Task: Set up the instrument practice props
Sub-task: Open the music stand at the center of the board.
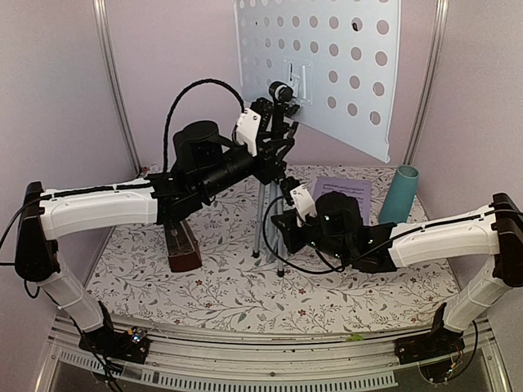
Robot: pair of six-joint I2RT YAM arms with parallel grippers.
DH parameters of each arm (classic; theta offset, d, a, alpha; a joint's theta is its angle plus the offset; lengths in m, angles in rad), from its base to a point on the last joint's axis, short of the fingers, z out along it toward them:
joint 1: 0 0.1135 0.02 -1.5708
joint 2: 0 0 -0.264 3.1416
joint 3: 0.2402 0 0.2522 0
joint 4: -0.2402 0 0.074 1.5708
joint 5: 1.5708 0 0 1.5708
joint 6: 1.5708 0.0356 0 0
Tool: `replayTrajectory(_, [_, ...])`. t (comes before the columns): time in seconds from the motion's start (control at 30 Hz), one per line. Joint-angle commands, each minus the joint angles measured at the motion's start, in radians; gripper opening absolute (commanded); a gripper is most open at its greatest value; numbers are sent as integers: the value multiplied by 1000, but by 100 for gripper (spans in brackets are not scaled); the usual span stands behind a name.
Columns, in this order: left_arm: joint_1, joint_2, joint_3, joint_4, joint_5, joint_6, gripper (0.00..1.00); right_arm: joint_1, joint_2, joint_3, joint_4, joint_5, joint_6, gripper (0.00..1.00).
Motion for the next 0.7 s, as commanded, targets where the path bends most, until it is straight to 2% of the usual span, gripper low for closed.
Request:
replayTrajectory(0.0, [18, 45, -36, -217, -11, 76, 0, -13, -42, -31, -291, 17, 22, 0])
replayTrajectory(0.13, [19, 47, -26, -217, 5, 62, 2, -13, -17, -23, -310, 9, 23, 0])
replayTrajectory(0.23, [20, 46, -11, -214, 20, 57, 17, -13, 14, 0, -311, 0, 17, 0])
replayTrajectory(0.3, [20, 44, -2, -215, 24, 57, 20, -13, 28, 8, -307, -7, 13, 0])
replayTrajectory(0.37, [20, 42, 7, -214, 30, 58, 30, -13, 39, 7, -306, -11, 13, 0])
replayTrajectory(0.5, [18, 36, 15, -213, 46, 58, 41, -13, 51, 6, -314, -22, 21, 0])
replayTrajectory(0.6, [20, 25, 12, -204, 46, 57, 43, -14, 51, 7, -316, -20, 23, 0])
replayTrajectory(0.67, [21, 15, 9, -197, 40, 53, 48, -13, 54, 7, -318, -20, 23, 0])
